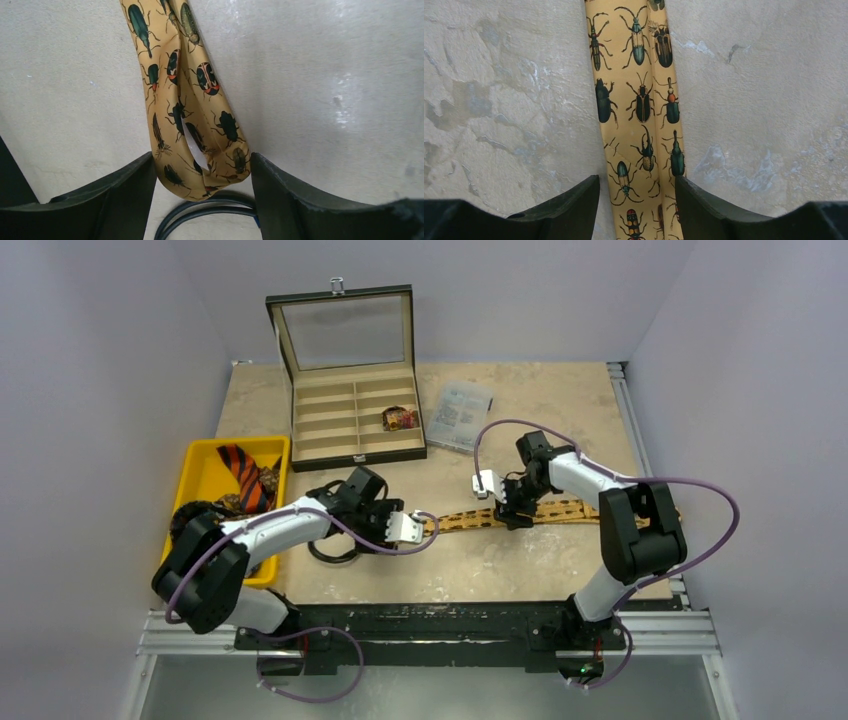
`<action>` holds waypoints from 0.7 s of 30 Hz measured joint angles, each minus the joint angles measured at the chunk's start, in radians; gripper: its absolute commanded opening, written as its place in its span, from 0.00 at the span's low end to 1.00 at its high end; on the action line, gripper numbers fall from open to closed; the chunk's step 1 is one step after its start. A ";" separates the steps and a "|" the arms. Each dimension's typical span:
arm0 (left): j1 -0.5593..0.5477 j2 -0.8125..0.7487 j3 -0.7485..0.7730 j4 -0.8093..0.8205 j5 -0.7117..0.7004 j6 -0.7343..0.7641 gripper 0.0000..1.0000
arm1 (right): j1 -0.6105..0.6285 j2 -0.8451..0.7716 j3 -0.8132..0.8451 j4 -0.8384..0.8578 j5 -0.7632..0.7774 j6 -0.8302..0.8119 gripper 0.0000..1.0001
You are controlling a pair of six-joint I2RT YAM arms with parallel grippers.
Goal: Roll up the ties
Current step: Flatten out the tie at the center of the board.
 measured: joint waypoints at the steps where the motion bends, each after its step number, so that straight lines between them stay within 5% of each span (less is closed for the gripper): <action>1: -0.001 0.024 0.005 0.008 -0.014 0.013 0.56 | 0.000 0.000 -0.005 0.000 0.000 0.001 0.51; 5: -0.006 0.084 0.018 0.050 -0.072 0.055 0.41 | 0.000 0.000 -0.015 0.000 0.002 0.003 0.45; 12: -0.006 0.150 0.065 0.143 -0.127 0.110 0.31 | -0.044 0.000 -0.017 -0.007 0.000 0.009 0.36; 18: -0.022 0.146 0.064 0.184 -0.087 0.146 0.29 | -0.132 -0.002 -0.019 -0.029 0.005 -0.019 0.34; 21: -0.047 0.145 0.063 0.196 -0.077 0.152 0.39 | -0.153 -0.016 -0.036 -0.031 0.014 -0.044 0.34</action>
